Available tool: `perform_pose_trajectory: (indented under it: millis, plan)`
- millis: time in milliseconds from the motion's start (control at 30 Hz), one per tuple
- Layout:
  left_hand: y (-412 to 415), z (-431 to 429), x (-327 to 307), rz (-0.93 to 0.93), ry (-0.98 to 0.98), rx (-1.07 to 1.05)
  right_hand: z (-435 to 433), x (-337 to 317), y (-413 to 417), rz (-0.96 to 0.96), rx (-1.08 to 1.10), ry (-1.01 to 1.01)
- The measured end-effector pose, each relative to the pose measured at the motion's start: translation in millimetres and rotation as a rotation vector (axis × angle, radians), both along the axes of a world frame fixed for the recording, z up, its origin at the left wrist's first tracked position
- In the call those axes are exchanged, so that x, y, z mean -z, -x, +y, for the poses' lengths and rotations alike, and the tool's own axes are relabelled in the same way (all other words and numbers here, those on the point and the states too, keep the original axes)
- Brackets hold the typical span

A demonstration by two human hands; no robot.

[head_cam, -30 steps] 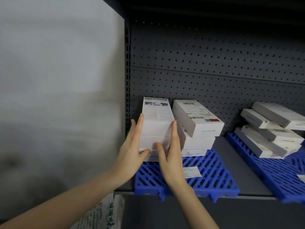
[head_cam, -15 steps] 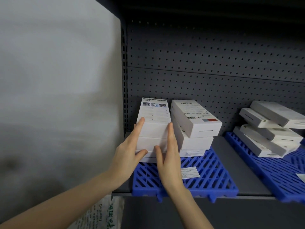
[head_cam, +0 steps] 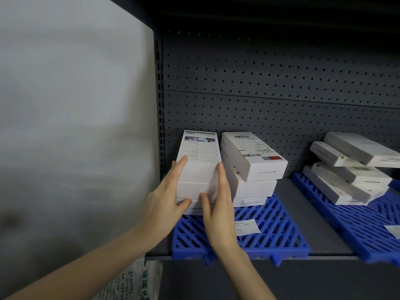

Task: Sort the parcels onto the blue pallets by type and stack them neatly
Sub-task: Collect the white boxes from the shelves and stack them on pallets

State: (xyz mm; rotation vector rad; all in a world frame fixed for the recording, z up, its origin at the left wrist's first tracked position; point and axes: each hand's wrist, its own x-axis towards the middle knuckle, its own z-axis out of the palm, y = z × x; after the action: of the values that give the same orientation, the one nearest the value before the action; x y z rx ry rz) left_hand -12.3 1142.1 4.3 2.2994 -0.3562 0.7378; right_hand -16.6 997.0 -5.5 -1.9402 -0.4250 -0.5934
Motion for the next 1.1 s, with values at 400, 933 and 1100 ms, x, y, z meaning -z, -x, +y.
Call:
perform_pose_trajectory:
  millis: [400, 933, 1100]
  plan:
    - [29, -51, -49, -0.454, -0.048, 0.168, -92, -18, 18, -0.206, 0.323, -0.089]
    - [-7, -163, -6, 0.2, 0.299, 0.053, -176, -4, -52, 0.236, -0.208, -0.183]
    - [-12, -184, -3, 0.195, 0.317, -0.091, -177, 0, -56, 0.196, -0.268, -0.183]
